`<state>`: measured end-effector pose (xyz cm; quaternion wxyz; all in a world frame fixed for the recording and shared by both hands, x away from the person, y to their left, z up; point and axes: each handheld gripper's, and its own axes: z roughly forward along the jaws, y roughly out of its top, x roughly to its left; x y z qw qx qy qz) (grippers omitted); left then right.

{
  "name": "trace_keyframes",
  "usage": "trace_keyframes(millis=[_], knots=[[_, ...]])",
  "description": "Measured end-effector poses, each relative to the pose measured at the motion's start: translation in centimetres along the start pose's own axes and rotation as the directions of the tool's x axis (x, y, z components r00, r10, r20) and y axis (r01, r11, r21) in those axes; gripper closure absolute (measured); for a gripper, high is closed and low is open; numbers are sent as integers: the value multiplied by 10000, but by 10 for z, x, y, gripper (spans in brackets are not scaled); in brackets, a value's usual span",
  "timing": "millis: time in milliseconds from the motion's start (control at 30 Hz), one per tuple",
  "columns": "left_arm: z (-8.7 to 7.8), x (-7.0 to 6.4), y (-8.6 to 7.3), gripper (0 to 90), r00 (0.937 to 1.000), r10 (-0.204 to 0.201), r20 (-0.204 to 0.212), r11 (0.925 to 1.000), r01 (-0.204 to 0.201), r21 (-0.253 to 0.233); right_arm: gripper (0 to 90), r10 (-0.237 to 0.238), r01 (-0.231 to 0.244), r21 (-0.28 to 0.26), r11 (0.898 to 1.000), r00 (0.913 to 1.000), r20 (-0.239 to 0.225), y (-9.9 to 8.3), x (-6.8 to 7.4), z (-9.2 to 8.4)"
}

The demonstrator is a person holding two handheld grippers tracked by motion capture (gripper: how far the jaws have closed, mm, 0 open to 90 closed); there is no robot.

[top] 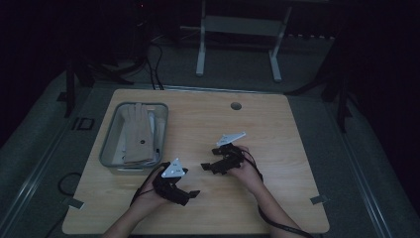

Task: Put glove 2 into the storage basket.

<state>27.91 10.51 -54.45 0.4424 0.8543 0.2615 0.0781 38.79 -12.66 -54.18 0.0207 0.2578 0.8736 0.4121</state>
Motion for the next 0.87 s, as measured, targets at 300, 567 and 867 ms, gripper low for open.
trace_keyframes(millis=[300, 567, 867], knots=[[8, -1, -8, 118, 9998, -59, 179, 9999, 60, -83, 174, -147, 143, 112, 9998, 9993, 347, -20, -5, -1], [11, -3, -10, 118, 9996, 5, 299, 9998, 1, -194, 174, -435, 436, -6, 9990, 9975, 560, -29, -5, -7], [12, -4, -13, 118, 9994, -16, 334, 9991, 30, -422, 173, -407, 412, -75, 9991, 9971, 646, -38, -7, -10]])
